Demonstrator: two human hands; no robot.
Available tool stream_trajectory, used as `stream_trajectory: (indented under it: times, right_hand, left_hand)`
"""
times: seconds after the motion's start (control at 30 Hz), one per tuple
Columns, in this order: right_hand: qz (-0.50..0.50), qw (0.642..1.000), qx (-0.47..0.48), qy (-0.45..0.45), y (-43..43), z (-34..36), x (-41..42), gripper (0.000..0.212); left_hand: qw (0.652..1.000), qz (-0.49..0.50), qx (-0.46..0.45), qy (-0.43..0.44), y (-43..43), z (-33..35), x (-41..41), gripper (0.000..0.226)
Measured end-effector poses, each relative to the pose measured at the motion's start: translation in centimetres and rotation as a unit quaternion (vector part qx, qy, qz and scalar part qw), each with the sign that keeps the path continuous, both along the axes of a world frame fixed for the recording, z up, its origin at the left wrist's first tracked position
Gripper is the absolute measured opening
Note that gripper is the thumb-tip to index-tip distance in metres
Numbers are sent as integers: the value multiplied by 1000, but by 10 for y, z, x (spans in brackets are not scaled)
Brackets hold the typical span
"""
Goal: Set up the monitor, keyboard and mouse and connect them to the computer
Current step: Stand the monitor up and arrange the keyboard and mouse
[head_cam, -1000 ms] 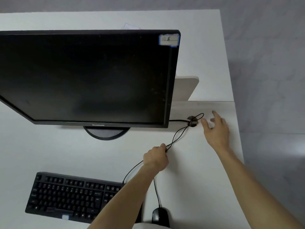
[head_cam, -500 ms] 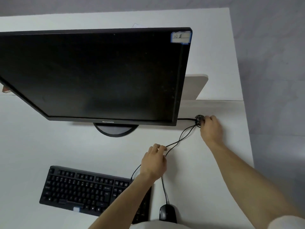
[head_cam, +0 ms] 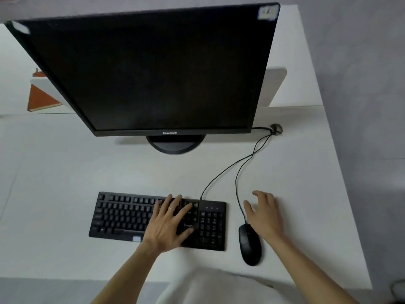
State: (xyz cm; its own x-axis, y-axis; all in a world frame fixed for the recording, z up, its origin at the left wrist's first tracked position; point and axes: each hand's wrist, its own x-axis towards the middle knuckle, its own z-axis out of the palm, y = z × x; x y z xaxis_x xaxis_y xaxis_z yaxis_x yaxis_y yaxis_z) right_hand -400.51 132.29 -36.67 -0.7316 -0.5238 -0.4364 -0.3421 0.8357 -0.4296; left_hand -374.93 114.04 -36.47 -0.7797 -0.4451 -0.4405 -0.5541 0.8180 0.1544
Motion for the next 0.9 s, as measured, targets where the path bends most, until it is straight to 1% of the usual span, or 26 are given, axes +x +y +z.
stream_trajectory:
  times: [0.07,0.13,0.17,0.23,0.33,0.4,0.5,0.6,0.77,0.9]
  right_hand:
    - [4,999,41,-5,17,-1,32,58]
    - [-16,997,80,-9,33,-5,65,73]
    - [-24,995,92,-7,40,-9,77,78]
    - [-36,995,96,13,51,-15,103,83]
    - [-81,994,62,49,53,-21,114,80]
    - [-131,989,37,64,50,-22,105,80]
    - [-171,983,6,68,50,-22,78,76]
    - [-170,983,-2,67,56,-21,62,75]
    - [-150,985,-14,85,72,-26,62,72]
    - [-175,980,-21,88,76,-28,52,74]
  left_hand:
    - [999,-27,-1,-37,0,1,24,86]
    - [997,-28,-6,-68,3,4,43,98]
    - [997,-24,-13,-71,2,3,47,99]
    - [997,-14,-3,-81,2,0,53,100]
    - [996,4,26,-90,1,5,47,100]
    - [994,11,39,-99,2,5,45,99]
    - [993,17,47,-105,5,4,43,97]
    - [994,19,52,-94,10,4,37,96]
    - [994,29,54,-85,12,-2,34,97]
    - [994,43,50,-83,7,-3,25,100]
